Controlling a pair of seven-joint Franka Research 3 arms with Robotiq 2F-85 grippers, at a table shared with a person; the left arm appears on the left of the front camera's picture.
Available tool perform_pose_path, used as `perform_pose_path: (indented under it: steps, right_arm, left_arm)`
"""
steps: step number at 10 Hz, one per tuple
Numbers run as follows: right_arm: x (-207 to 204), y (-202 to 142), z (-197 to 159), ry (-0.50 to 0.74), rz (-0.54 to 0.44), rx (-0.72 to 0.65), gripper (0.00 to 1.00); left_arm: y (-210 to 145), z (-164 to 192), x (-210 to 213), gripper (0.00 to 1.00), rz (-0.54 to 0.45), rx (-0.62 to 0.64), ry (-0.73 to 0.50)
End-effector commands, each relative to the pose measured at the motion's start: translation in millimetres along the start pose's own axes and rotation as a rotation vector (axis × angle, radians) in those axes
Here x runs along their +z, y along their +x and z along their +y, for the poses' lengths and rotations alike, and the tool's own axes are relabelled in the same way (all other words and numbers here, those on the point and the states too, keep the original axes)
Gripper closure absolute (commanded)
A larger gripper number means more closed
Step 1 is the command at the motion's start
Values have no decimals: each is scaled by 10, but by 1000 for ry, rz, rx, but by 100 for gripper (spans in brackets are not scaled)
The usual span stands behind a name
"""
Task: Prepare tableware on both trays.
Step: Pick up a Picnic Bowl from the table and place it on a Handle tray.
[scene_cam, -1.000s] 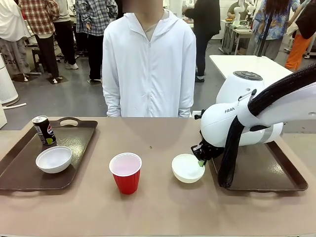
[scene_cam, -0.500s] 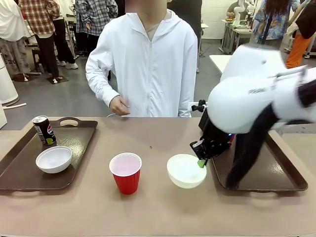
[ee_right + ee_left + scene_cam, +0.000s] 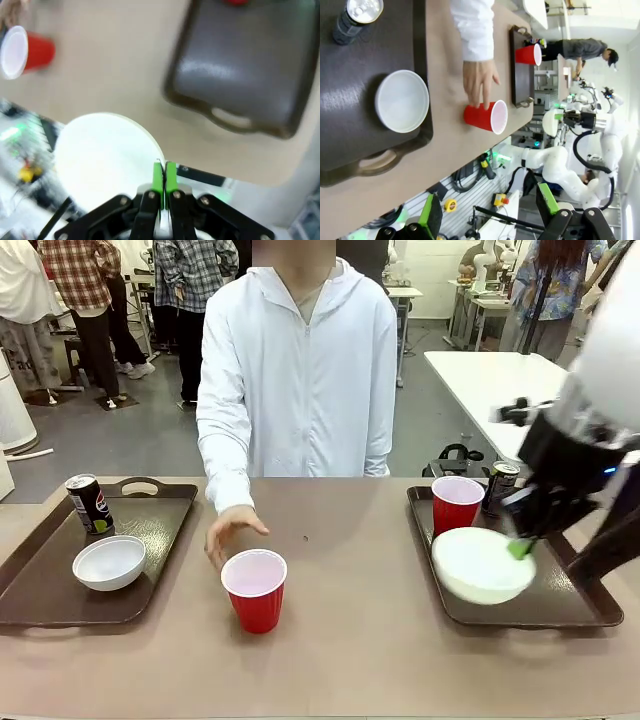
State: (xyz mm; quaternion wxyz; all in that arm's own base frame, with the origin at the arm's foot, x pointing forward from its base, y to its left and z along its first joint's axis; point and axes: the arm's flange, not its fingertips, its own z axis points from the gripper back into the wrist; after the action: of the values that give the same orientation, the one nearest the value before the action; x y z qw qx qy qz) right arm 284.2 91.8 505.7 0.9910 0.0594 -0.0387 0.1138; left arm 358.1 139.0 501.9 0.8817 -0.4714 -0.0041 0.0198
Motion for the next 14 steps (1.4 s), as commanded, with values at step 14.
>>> perform_pose_path:
  steps: [14]
  right_arm:
    - [-686, 454, -1286, -123, -113, -218, 97]
  left_arm:
    - [7, -18, 22, 0, 0, -15, -19]
